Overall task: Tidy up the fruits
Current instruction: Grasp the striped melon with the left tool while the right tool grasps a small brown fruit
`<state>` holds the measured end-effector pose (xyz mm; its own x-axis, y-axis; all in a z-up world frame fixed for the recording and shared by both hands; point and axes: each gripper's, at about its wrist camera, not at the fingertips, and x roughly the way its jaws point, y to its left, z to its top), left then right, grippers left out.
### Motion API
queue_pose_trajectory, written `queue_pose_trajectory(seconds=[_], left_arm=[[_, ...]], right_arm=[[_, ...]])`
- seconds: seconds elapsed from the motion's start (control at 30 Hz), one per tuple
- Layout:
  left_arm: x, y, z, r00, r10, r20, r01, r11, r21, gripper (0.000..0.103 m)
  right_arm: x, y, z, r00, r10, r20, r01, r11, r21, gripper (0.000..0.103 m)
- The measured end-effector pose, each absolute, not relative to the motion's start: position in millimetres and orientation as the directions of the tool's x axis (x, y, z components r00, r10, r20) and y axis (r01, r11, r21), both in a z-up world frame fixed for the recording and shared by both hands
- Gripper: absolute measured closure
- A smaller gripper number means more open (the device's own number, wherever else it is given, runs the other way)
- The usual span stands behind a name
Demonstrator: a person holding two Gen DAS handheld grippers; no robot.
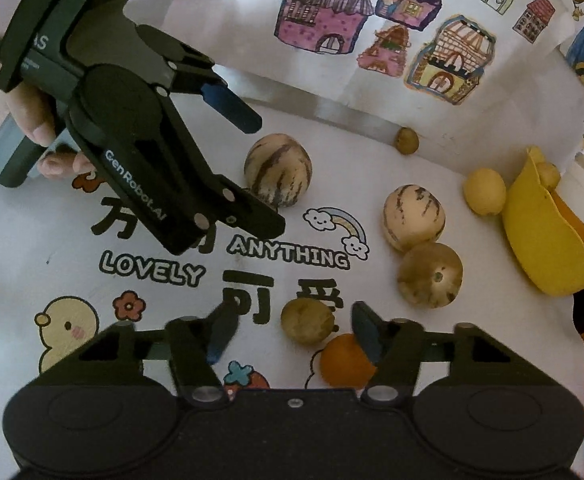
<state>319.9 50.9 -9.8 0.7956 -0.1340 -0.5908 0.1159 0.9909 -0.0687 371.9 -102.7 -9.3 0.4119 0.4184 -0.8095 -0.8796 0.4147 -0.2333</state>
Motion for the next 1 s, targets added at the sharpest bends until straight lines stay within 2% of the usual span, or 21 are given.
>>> queue_pose_trajectory(seconds=[0.1,0.2,0.3,0.47,0.53,1.0], left_arm=[[323.3,52.3,-10.4,0.794,-0.143,-0.591,0.117,0.990,-0.083,0.008],[326.7,51.9,-10.9,0.791,-0.153,-0.592,0.121,0.988,-0.094,0.014],[329.7,51.5,-11.8,0.788,-0.153,-0.597,0.119,0.988,-0.096,0.026],[336.2,54.7,-12.6,0.785,-0.136,-0.604,0.093,0.990,-0.102,0.037],[338.2,55.3,-14.0,0.781,-0.121,-0.613,0.083,0.992,-0.090,0.046],[336.4,53.3,-15.2,0.778,-0.099,-0.621,0.056,0.994,-0.090,0.049]], right_arm=[[372.6,-102.5,-9.7,0.409,0.422,-0.809,-0.882,0.410,-0.232,0.056],[373.4,-102.0,-10.3,0.406,0.425,-0.809,-0.884,0.405,-0.231,0.059],[373.2,-101.5,-10.8,0.405,0.424,-0.810,-0.886,0.402,-0.233,0.064],[372.7,-102.2,-10.6,0.395,0.432,-0.811,-0.887,0.408,-0.215,0.070],[372.3,-102.2,-10.8,0.395,0.434,-0.810,-0.887,0.411,-0.213,0.071],[362.8,-104.6,-13.1,0.455,0.429,-0.781,-0.848,0.477,-0.232,0.072]])
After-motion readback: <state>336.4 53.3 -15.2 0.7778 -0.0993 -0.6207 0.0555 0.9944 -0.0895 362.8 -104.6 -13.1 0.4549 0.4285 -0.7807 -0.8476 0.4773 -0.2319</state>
